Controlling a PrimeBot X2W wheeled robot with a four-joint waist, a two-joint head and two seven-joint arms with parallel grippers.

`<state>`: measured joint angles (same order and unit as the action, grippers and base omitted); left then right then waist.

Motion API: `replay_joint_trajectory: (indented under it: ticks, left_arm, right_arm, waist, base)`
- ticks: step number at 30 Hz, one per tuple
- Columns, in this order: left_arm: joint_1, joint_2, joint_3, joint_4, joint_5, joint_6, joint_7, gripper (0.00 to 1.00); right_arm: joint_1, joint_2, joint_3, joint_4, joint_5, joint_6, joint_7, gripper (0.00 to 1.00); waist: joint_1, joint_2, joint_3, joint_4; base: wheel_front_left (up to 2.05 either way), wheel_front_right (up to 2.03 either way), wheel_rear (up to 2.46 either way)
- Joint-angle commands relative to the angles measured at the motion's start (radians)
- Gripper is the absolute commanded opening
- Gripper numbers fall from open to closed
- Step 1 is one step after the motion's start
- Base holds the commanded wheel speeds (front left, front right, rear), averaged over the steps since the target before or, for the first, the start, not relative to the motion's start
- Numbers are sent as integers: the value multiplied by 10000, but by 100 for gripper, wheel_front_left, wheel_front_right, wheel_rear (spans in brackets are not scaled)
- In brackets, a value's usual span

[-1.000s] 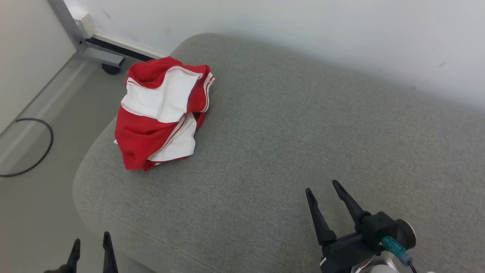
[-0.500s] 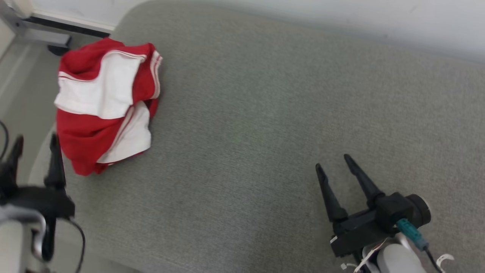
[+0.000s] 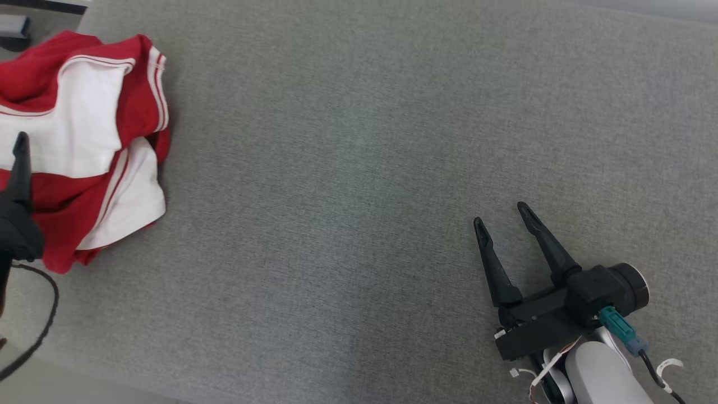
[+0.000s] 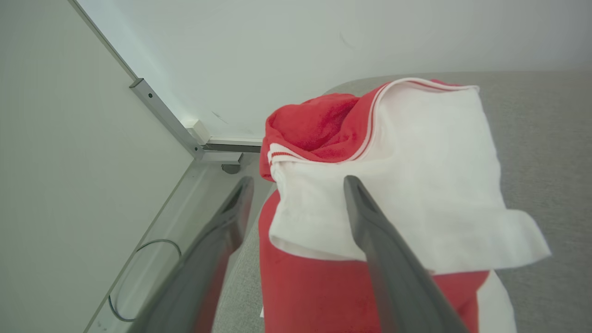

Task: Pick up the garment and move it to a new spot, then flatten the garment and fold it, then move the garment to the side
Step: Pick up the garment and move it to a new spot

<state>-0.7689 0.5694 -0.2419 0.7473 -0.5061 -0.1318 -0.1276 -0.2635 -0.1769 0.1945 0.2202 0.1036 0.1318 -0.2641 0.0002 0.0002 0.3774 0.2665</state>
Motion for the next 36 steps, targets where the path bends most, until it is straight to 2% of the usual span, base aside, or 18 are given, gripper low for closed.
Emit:
replay_joint_trajectory:
  ticks: [1, 9, 10, 11, 12, 18, 26, 32, 36]
  left_arm:
    - [-219, 68, -74, 211, -226, 22, 92, 100]
    - [-608, -51, -151, 1199, -1206, 22, 381, 100]
    - [-645, -57, -136, 1323, -1316, 22, 438, 71]
    - [-668, -75, -145, 1430, -1434, 22, 493, 5]
    - [-698, -62, -168, 1517, -1424, 22, 491, 0]
    - [-893, -85, -502, 1700, -1344, 21, -269, 0]
    - [-1797, 132, -1101, 851, -928, 29, -737, 0]
    - [-2359, -203, -1578, 26, -625, 37, -827, 0]
    - [-2611, -888, -2012, -859, -769, 26, -779, 0]
  right_arm:
    - [-75, -3, 1, -22, -41, -21, -5, 100]
    - [-157, 67, -170, 85, -87, -21, -3, 100]
    - [-156, 73, -187, 87, -75, -21, -3, 100]
    - [-162, 78, -218, 88, -81, -21, -3, 100]
    - [-172, 85, -244, 82, -93, -21, -3, 100]
    - [-160, 223, -303, 154, -34, -19, -3, 100]
    - [32, 575, -425, 411, 117, -21, -5, 100]
    - [157, 808, -489, 451, 213, -19, -5, 100]
    - [286, 976, -550, 551, 303, -21, -5, 100]
  waist:
    - [-2, -2, 245, -210]
    - [-2, -2, 394, -381]
    - [-2, -2, 398, -391]
    - [-2, -2, 400, -403]
    - [-2, -2, 398, -413]
    - [-2, -2, 182, -458]
    - [-2, -2, -570, -673]
    - [-2, -2, -940, -1022]
    - [-2, -2, -1203, -1386]
  base:
    - [0, 0, 0]
    - [0, 0, 0]
    - [0, 0, 0]
    - [0, 0, 0]
    - [0, 0, 0]
    - [0, 0, 0]
    - [0, 0, 0]
    - [0, 0, 0]
    - [0, 0, 0]
